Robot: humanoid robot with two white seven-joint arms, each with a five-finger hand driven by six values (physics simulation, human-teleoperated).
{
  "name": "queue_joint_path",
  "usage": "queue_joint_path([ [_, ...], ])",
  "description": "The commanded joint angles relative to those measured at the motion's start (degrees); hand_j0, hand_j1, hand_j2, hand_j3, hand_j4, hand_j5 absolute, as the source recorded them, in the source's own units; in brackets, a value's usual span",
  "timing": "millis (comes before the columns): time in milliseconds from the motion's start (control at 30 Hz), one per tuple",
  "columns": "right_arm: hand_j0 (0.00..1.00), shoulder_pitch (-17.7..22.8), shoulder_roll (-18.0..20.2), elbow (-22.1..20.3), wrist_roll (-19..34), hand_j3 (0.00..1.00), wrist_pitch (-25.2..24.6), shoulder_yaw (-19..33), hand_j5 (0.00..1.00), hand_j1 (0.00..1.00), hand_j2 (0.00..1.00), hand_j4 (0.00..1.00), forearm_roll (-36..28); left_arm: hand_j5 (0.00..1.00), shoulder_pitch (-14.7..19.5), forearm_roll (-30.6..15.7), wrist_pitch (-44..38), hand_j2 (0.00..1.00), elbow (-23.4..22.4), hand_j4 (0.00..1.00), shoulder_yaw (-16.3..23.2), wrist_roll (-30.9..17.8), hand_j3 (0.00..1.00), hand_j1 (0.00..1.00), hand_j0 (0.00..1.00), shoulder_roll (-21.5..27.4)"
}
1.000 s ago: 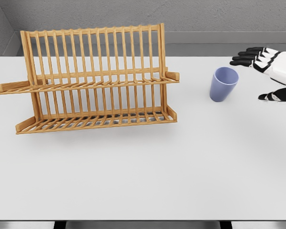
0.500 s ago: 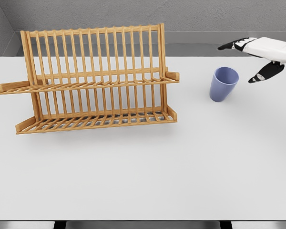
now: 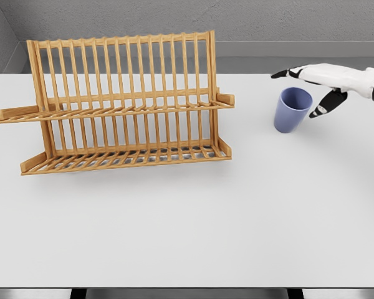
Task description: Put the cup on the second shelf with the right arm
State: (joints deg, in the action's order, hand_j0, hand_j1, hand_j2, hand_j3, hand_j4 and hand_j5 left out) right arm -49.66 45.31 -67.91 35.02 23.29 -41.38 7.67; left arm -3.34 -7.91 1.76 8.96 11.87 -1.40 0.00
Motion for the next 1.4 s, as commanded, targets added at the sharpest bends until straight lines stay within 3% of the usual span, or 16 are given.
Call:
queue_joint_path([
  [0,1.0,-0.09,-0.93,1.81,-0.02,1.0,-0.18,-1.95,1.0,1.0,1.0,1.0,-0.11,1.0,-0.09,0.0,0.0,1.0,0.0,1.0,0.0,-0.01,1.0,1.0,1.0,0.0],
  [233,1.0,-2.2,-2.69,6.65,-0.02,1.0,-0.09,-5.29,1.0,1.0,1.0,1.0,-0.11,1.0,0.0,0.0,0.0,1.0,0.0,1.0,0.0,-0.01,1.0,1.0,1.0,0.0],
  [500,1.0,-3.25,-3.83,10.34,-0.02,1.0,-0.09,-5.46,1.0,1.0,1.0,1.0,1.82,1.0,-0.09,0.0,0.0,1.0,0.0,1.0,0.0,-0.1,1.0,1.0,1.0,0.0],
  [767,1.0,-3.96,-3.83,10.17,-0.02,1.0,0.0,-5.46,1.0,1.0,1.0,1.0,1.82,1.0,0.0,0.0,0.0,1.0,0.0,1.0,0.0,-0.01,1.0,1.0,1.0,0.0],
  [800,0.92,-3.96,-3.92,10.08,-0.02,0.92,0.0,-5.55,0.92,0.92,0.92,0.92,1.82,1.0,0.0,0.0,0.0,1.0,0.0,1.0,0.0,-0.01,1.0,1.0,1.0,0.0],
  [1100,0.66,-3.96,-4.18,9.9,-0.02,0.66,0.17,-5.55,0.66,0.66,0.66,0.66,1.82,1.0,-0.09,0.0,0.0,1.0,0.0,1.0,0.0,-0.01,1.0,1.0,1.0,0.0],
  [1367,0.66,-4.4,-4.18,9.64,-0.02,0.66,0.44,-5.55,0.66,0.66,0.66,0.66,1.82,1.0,-0.09,0.0,0.0,1.0,0.0,1.0,0.0,-0.01,1.0,1.0,1.0,0.0],
])
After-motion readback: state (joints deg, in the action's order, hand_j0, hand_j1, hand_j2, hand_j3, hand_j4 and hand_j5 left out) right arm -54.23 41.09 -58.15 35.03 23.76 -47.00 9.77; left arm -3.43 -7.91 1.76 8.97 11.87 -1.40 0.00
